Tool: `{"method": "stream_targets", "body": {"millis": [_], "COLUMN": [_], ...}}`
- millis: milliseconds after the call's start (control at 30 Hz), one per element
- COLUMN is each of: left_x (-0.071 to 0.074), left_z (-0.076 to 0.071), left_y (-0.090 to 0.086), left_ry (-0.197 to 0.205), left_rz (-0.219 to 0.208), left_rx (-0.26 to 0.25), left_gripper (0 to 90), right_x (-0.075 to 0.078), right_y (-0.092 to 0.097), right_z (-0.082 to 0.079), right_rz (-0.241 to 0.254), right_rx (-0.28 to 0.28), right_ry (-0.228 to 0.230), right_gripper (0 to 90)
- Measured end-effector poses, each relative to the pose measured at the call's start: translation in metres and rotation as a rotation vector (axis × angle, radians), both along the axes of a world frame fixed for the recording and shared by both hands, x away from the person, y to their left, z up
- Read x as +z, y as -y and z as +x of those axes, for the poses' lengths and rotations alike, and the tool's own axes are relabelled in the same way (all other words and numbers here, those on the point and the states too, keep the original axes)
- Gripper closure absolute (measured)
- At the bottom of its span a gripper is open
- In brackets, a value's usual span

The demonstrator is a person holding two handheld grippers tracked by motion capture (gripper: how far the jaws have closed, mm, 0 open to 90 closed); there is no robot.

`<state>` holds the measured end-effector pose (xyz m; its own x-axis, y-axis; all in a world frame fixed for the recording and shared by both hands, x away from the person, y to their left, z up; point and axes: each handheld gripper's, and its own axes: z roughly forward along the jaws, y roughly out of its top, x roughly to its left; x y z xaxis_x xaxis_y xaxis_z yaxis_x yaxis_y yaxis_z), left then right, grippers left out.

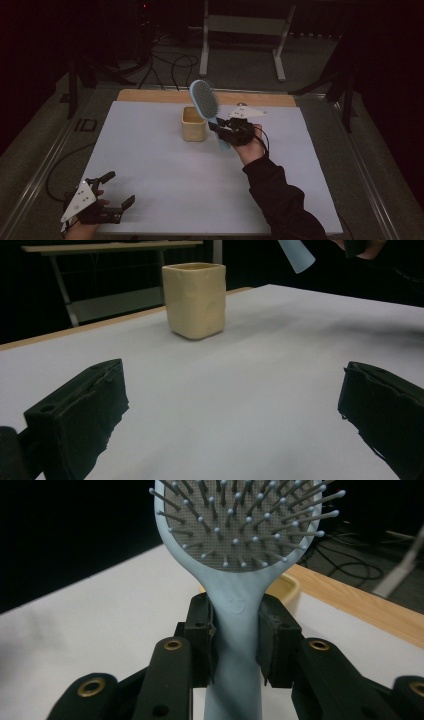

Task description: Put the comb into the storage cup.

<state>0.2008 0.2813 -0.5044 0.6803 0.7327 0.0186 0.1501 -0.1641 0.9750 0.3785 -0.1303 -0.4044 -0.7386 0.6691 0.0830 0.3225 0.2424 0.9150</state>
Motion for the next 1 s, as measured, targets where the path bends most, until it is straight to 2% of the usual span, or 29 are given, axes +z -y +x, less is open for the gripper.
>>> {"method": "stream_targets", "body": {"millis": [100,333,467,733,833,1000], "left_x": [0.000,0.000,0.000,0.000,-0.001,-0.001], "left_z": [0.000,0.000,0.000,0.000,0.000,0.000], "left_y": [0.000,0.000,-0.001,-0.001,-0.001,-0.001], "left_ry": [-0.001,-0.002,-0.001,-0.001,-0.002,-0.004], "left_rz": [0.001,-0.003,-0.003,-0.004,-0.005,-0.005], "left_rx": [-0.003,-0.002,-0.001,-0.001,-0.001,-0.001], "left_gripper": [0.0,0.0,0.0,0.0,0.0,0.0], "right_x": [0.001,0.001,0.000,0.006,0.008,0.013], "right_y": [-0.006,-0.015,-0.016,-0.015,-0.016,-0.021], "right_z": [0.003,0.009,0.012,0.020,0.022,0.027], "right_rz": [-0.004,0.032,0.042,0.108,0.116,0.131], "right_rx": [0.001,0.016,0.012,0.029,0.038,0.055], "right_ry": [0.021,0.035,0.052,0.071,0.075,0.108], "right_gripper": [70.2,70.2,70.2,70.2,70.2,70.2]}}
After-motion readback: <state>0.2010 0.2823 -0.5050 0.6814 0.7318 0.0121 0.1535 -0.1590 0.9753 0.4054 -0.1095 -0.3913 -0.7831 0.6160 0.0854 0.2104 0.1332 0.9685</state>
